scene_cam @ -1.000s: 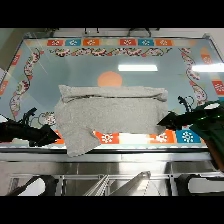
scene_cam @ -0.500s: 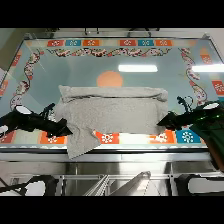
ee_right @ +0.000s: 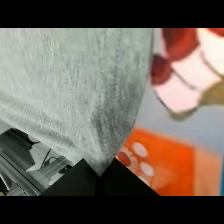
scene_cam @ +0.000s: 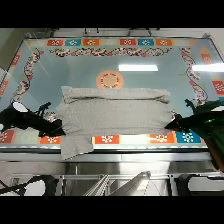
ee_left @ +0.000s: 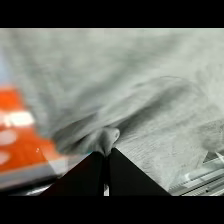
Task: Fold the shirts.
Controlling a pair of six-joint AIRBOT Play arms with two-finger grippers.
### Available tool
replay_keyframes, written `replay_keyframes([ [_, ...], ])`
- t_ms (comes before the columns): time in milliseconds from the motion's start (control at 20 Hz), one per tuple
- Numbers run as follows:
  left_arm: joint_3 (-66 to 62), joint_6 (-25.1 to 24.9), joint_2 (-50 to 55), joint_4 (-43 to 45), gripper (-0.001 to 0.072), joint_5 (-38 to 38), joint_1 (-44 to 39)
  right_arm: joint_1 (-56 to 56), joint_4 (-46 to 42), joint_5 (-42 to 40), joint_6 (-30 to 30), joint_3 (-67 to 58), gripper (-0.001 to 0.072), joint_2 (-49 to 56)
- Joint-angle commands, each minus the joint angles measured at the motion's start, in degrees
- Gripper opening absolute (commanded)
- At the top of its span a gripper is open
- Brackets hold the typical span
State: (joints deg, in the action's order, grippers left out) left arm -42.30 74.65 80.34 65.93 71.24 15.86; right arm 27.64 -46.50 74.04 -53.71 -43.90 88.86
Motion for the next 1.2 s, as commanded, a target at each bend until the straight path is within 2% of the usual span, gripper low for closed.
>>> replay_keyframes([
  [0, 1.81, 2.03, -2.62, 2.69, 0.0018, 1.53, 6.51, 5.05, 1.55, 4.72, -1.42, -0.09, 0.0014, -1.22],
  [150, 4.28, 0.76, -4.81, -1.53, 0.0019, 1.29, 10.29, 5.18, 2.43, 5.51, -1.42, -0.07, 0.0014, -1.42],
  [350, 1.55, -9.97, -9.18, -22.75, 0.0019, 4.28, 11.47, 2.93, 10.4, 8.61, 0.48, -0.13, 0.0014, -1.75],
  [500, -6.62, -12.59, -12.41, -36.39, 0.002, 3.61, 11.43, 2.16, 18.49, 8.39, 1.9, -1.81, 0.0014, -2.16],
  [700, -16.94, -12.72, -7.82, -37.88, 0.0022, 0.13, 10.16, -1.09, 19.78, 0.35, 1.84, -7.85, 0.0014, -0.83],
  [1000, -31.12, -12.7, 14.47, -36.92, 0.0016, 0.39, 2.43, -7.69, 19.76, -11.04, 1.9, -15.08, 0.0014, 5.86],
  [1150, -39.17, -12.66, 24.35, -37.03, 0.002, 1.11, 0.68, -9.11, 19.54, -13.68, 2.01, -15.67, 0.0024, 8.5],
])
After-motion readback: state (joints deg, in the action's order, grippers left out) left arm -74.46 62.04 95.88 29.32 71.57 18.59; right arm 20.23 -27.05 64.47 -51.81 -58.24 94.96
